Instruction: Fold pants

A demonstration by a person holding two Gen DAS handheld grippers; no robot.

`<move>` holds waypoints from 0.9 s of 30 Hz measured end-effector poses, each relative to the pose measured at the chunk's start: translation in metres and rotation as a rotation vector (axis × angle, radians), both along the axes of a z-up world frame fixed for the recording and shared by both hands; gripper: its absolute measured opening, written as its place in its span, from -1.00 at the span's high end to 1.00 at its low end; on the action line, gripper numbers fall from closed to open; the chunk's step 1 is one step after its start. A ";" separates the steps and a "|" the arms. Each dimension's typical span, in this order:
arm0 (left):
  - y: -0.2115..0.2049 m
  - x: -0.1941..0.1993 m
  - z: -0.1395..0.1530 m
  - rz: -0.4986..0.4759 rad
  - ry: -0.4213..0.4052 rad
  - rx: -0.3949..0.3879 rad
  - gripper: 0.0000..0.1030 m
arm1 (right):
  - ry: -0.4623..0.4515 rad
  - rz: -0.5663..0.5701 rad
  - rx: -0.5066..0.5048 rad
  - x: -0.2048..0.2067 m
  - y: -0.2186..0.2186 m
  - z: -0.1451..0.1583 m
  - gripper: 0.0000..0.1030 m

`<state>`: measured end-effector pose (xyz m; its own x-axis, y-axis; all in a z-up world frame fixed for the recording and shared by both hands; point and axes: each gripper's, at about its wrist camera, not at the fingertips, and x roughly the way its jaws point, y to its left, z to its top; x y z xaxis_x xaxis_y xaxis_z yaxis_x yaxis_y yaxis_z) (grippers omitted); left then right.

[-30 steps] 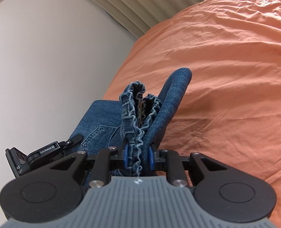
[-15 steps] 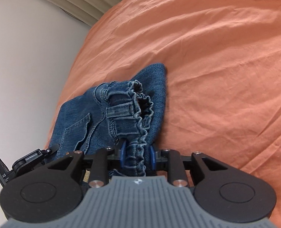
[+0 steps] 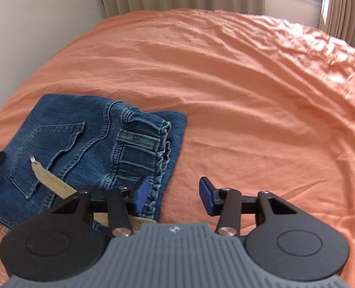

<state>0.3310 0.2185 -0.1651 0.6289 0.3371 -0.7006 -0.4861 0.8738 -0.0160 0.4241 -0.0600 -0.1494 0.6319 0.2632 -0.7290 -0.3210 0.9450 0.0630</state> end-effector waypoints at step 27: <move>-0.012 -0.063 -0.008 -0.021 0.000 -0.098 0.61 | -0.020 0.095 0.022 -0.040 0.035 -0.021 -0.01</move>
